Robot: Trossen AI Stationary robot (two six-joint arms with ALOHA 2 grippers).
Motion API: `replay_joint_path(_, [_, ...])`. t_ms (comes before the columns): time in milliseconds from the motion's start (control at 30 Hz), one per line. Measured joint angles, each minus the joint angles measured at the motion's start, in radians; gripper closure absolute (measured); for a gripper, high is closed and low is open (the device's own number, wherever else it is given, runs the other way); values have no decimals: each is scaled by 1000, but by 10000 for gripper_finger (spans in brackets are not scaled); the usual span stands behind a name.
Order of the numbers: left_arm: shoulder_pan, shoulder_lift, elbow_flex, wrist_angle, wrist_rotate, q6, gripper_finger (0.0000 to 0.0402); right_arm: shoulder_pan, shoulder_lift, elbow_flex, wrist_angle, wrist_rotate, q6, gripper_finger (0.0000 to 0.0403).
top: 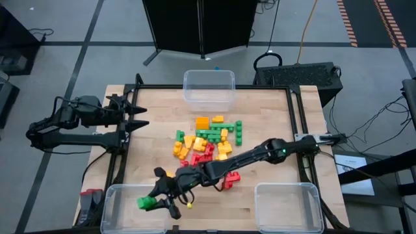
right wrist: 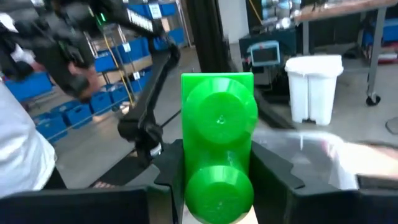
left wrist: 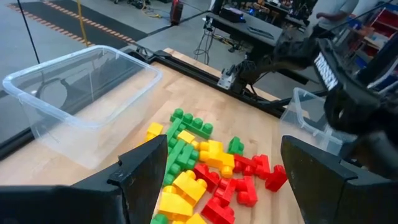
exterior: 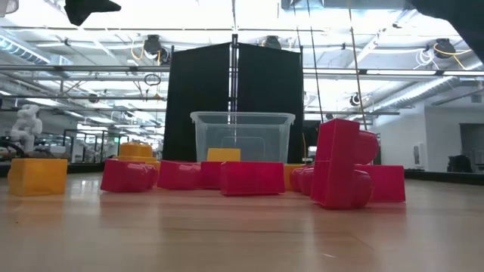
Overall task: Sort blocks
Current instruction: Put the green game piece into the bottom left transparent bin
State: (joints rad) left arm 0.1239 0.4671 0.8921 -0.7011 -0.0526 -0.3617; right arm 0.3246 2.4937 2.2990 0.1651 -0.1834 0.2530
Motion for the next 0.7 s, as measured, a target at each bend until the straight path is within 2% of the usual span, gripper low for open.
replay_joint_path(233, [0, 0, 0, -1, 0, -25, 114, 8, 12, 0, -69, 11, -11, 286])
replay_joint_path(400, [0, 0, 0, -25, -1, -24, 114, 11, 12, 0, -116, 86, -27, 280])
replay_joint_path(600, [0, 0, 0, -68, -1, -25, 114, 14, 12, 0, -153, 132, 25, 118])
replay_joint_path(700, [0, 0, 0, -77, -1, -24, 114, 13, 12, 0, -153, 131, 29, 84])
